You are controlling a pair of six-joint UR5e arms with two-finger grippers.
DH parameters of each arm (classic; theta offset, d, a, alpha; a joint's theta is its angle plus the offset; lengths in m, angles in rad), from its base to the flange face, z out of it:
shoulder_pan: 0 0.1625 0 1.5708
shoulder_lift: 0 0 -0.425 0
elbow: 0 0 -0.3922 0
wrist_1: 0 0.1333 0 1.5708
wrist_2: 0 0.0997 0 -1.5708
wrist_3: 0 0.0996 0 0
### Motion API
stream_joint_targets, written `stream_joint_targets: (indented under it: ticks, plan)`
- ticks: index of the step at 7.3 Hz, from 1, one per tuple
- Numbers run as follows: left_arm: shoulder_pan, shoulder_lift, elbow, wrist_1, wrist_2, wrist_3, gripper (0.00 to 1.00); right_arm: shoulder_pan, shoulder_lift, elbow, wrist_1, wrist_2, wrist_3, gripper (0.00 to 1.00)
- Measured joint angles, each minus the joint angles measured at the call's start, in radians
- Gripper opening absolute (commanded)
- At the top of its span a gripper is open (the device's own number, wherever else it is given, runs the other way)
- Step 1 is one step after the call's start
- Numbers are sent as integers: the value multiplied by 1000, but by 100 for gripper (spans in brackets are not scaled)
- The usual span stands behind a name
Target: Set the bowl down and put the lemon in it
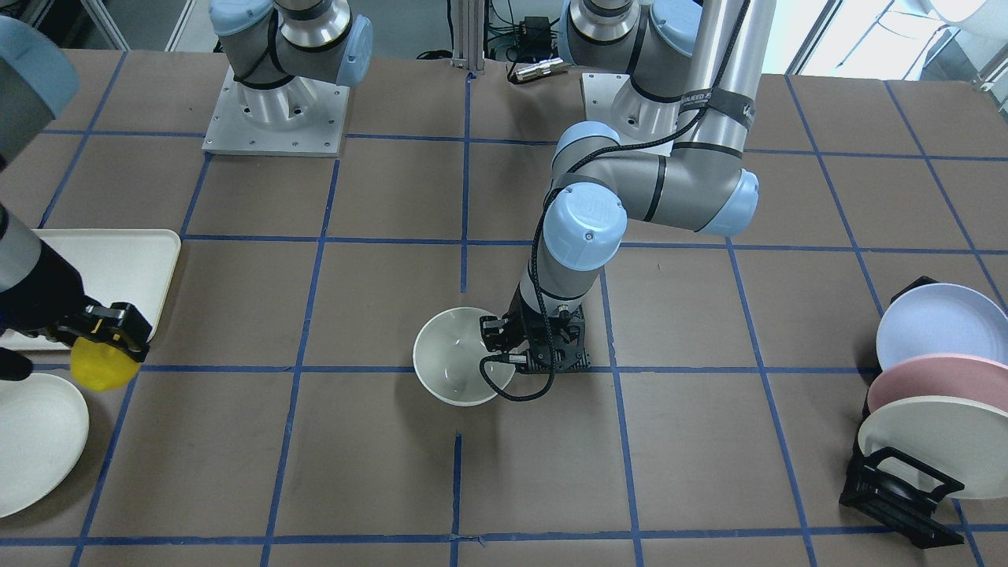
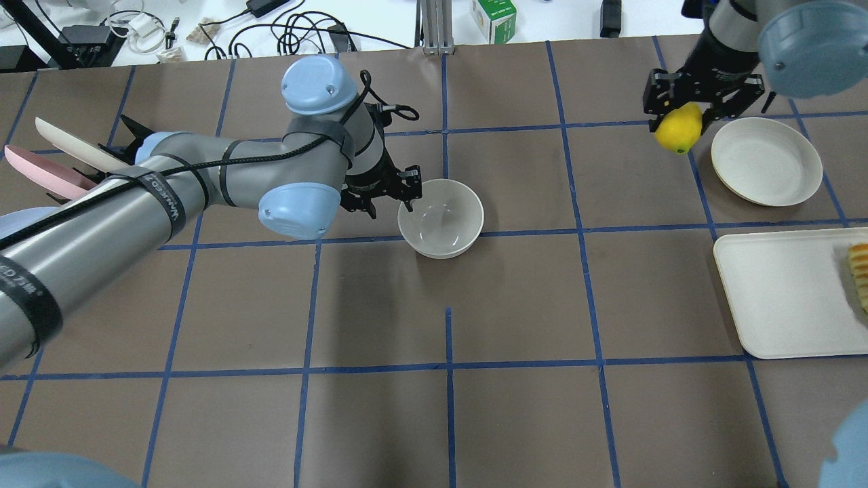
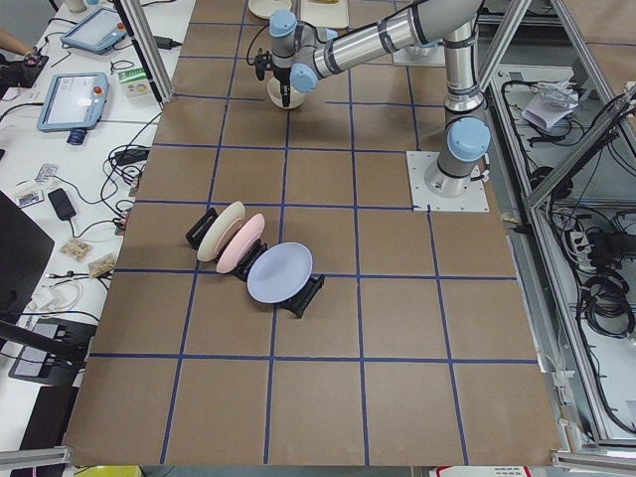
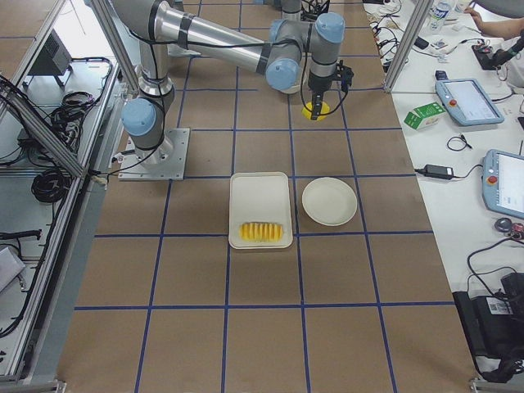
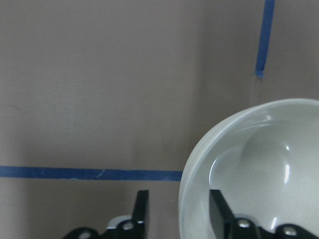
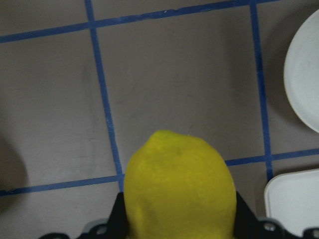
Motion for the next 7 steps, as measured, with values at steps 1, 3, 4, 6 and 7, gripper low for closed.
stream_joint_targets:
  ticks: [1, 3, 4, 6, 7]
  plan:
    - [2, 55, 54, -131, 17, 46, 100, 60, -4, 3, 3, 2, 59, 0]
    - [3, 180, 150, -387, 59, 88, 100, 192, -2, 11, 5, 11, 180, 0]
    - [2, 236, 177, -453, 66, 93, 100, 257, 5, 15, 0, 14, 241, 0]
    - [5, 311, 178, -503, 73, 102, 100, 346, 33, 31, -23, 16, 337, 0]
    - [19, 329, 177, -512, 76, 131, 100, 394, 61, 35, -74, 16, 383, 0]
